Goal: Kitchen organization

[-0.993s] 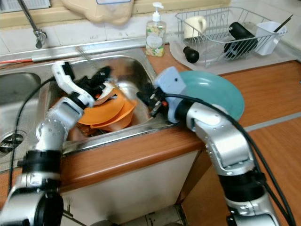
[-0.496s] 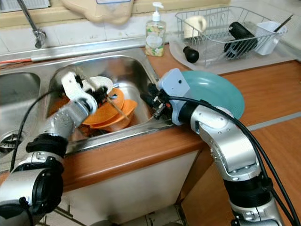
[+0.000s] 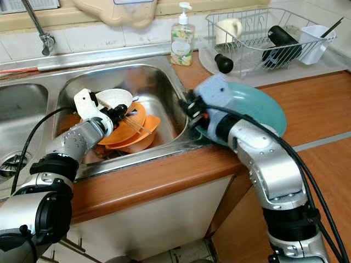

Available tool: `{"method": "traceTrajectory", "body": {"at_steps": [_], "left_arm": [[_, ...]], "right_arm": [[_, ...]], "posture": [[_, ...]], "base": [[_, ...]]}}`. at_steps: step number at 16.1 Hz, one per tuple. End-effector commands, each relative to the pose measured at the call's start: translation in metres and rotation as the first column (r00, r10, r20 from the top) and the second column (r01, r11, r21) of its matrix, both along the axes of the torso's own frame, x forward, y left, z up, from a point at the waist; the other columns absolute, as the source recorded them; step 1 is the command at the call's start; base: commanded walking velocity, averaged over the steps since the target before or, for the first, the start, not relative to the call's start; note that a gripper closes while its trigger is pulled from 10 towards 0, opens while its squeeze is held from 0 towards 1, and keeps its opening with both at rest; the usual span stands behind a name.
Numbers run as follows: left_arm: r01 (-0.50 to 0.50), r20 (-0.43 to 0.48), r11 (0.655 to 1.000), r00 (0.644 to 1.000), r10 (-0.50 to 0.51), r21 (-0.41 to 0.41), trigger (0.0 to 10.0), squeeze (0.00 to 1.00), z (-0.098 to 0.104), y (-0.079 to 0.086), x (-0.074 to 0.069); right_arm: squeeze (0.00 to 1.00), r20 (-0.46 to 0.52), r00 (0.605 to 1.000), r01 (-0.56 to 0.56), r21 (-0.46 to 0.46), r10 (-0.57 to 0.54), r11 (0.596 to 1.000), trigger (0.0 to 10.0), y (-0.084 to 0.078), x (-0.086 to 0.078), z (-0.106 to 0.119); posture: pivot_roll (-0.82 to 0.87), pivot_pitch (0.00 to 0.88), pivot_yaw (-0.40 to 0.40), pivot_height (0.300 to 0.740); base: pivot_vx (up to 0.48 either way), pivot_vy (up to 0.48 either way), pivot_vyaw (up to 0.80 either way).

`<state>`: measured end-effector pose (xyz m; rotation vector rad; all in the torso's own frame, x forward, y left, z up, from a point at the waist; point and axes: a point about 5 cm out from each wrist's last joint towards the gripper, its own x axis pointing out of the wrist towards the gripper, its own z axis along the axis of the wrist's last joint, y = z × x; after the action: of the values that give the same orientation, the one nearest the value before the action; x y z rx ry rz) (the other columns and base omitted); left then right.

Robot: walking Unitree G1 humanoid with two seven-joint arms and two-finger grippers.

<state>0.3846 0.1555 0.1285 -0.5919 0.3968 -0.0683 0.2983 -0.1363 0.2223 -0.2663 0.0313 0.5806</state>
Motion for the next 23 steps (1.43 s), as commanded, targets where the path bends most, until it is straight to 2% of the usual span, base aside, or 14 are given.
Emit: {"method": "traceTrajectory", "body": {"at_steps": [1, 4, 5, 6, 8, 9, 10, 12, 15, 18, 20, 21, 22, 23], "left_arm": [[-0.009, 0.019, 1.000, 1.000, 0.009, 0.015, 10.0, 1.00, 0.006, 0.004, 0.003], [-0.039, 0.046, 0.999, 0.998, 0.039, -0.006, 10.0, 1.00, 0.012, 0.009, 0.006], [-0.011, 0.083, 1.000, 0.996, 0.013, -0.016, 10.0, 1.00, 0.019, 0.007, 0.008], [0.003, 0.096, 1.000, 0.995, -0.001, -0.016, 10.0, 1.00, 0.021, 0.006, 0.008], [0.096, 0.172, 0.995, 0.981, -0.089, -0.033, 10.0, 1.00, 0.032, -0.005, 0.009], [0.087, 0.151, 0.995, 0.984, -0.095, 0.056, 10.0, 1.00, 0.031, -0.003, 0.009], [0.085, 0.146, 0.993, 0.984, -0.097, 0.082, 10.0, 1.00, 0.030, -0.003, 0.009], [0.090, 0.148, 0.960, 0.980, -0.132, 0.264, 10.0, 1.00, 0.031, 0.000, 0.009], [0.139, 0.227, 0.915, 0.944, -0.238, 0.380, 10.0, 1.00, 0.044, -0.008, 0.007], [0.269, 0.280, 0.941, 0.905, -0.320, 0.207, 10.0, 1.00, 0.049, -0.029, -0.001], [0.383, 0.290, 0.917, 0.870, -0.398, 0.109, 10.0, 1.00, 0.049, -0.047, -0.009], [0.476, 0.303, 0.878, 0.831, -0.466, 0.046, 10.0, 0.87, 0.048, -0.061, -0.016], [0.531, 0.308, 0.847, 0.807, -0.504, -0.003, 10.0, 0.06, 0.048, -0.073, -0.021], [0.546, 0.304, 0.837, 0.802, -0.514, -0.025, 10.0, 0.00, 0.046, -0.080, -0.023]], "right_arm": [[0.00, 0.007, 0.998, 0.069, 0.008, -0.069, 0.998, 10.0, -0.008, 0.005, 0.004], [0.00, -0.015, 0.961, 0.277, 0.065, -0.276, 0.959, 10.0, -0.039, 0.018, 0.006], [0.16, -0.023, 0.941, 0.340, 0.074, -0.339, 0.938, 10.0, -0.050, 0.021, 0.007], [0.16, -0.024, 0.936, 0.352, 0.075, -0.351, 0.933, 10.0, -0.053, 0.022, 0.007], [0.61, -0.032, 0.907, 0.422, 0.079, -0.420, 0.903, 10.0, -0.066, 0.024, 0.008], [0.71, -0.033, 0.897, 0.443, 0.074, -0.441, 0.894, 10.0, -0.073, 0.026, 0.009], [0.71, -0.033, 0.895, 0.445, 0.073, -0.444, 0.892, 10.0, -0.074, 0.026, 0.009], [1.00, -0.047, 0.876, 0.482, 0.071, -0.479, 0.873, 10.0, -0.085, 0.025, 0.009], [1.00, -0.139, 0.818, 0.572, 0.097, -0.558, 0.814, 10.0, -0.115, 0.024, 0.006], [1.00, -0.241, 0.764, 0.637, 0.127, -0.599, 0.760, 10.0, -0.141, 0.018, -0.001], [1.00, -0.292, 0.757, 0.639, 0.149, -0.584, 0.754, 10.0, -0.148, 0.015, -0.006], [1.00, -0.326, 0.749, 0.644, 0.160, -0.576, 0.748, 10.0, -0.152, 0.012, -0.009], [1.00, -0.351, 0.738, 0.655, 0.169, -0.576, 0.737, 10.0, -0.156, 0.010, -0.011], [1.00, -0.372, 0.731, 0.663, 0.185, -0.572, 0.726, 10.0, -0.160, 0.008, -0.013]], "posture": [[-0.19, 0.000, 0.055, 0.740], [-0.19, 0.000, 0.053, 0.740], [-0.19, 0.000, 0.052, 0.740], [-0.19, 0.000, 0.052, 0.740], [-0.19, 0.000, 0.051, 0.740], [-0.19, 0.000, 0.051, 0.740], [-0.19, 0.000, 0.051, 0.740], [-0.19, 0.000, 0.051, 0.740], [-0.19, 0.000, 0.054, 0.740], [-0.19, 0.000, 0.052, 0.740], [-0.20, 0.000, 0.051, 0.740], [-0.20, 0.000, 0.052, 0.740], [-0.20, 0.000, 0.054, 0.740], [-0.20, 0.000, 0.054, 0.740]], "base": [[0.000, 0.000, 0.00], [0.000, 0.000, 0.00], [0.000, 0.000, 0.00], [0.000, 0.000, 0.00], [0.000, 0.000, 0.00], [0.000, 0.000, 0.00], [0.000, 0.000, 0.00], [0.000, 0.000, 0.00], [0.000, 0.000, 0.00], [0.000, 0.000, 0.00], [0.000, 0.000, 0.00], [0.000, 0.000, 0.00], [0.000, 0.000, 0.00], [0.000, 0.000, 0.00]]}}
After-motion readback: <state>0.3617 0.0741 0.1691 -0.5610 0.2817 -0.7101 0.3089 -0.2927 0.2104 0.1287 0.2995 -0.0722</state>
